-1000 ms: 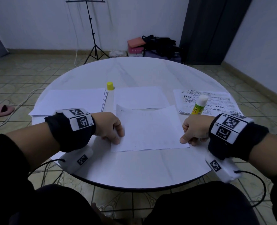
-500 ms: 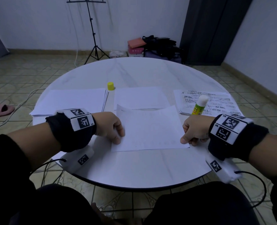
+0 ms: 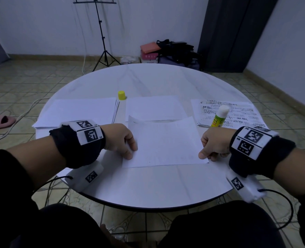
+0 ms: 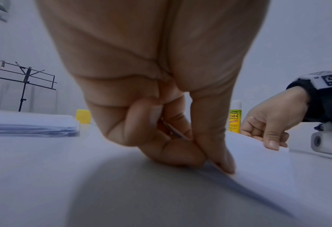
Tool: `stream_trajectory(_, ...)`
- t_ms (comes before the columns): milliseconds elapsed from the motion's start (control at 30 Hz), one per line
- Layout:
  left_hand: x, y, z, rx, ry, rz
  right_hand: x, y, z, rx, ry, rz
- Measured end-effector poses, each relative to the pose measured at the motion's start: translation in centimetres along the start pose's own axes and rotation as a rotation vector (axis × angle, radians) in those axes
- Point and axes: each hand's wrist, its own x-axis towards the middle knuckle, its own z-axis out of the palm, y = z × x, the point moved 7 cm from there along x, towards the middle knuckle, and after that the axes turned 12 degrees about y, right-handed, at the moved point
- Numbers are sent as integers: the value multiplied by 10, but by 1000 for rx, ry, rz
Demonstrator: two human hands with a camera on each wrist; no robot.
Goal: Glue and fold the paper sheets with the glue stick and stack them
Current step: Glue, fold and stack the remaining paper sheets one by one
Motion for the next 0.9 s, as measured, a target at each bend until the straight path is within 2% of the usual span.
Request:
stream_trajectory(400,-1,0,0,5,5,-8,-3,-3,0,-21,4,4)
stream_trajectory(633,-1,0,1,26,8,-15,-11,-13,-5,-238,42,-71)
stream_trajectory(767,0,1,2,59,-11,-5,-17,-8,-9,-116,131,-47)
stream_trajectory(900,-3,-1,1,117,-68,-44,-13,-6,-5,-105,89,-112)
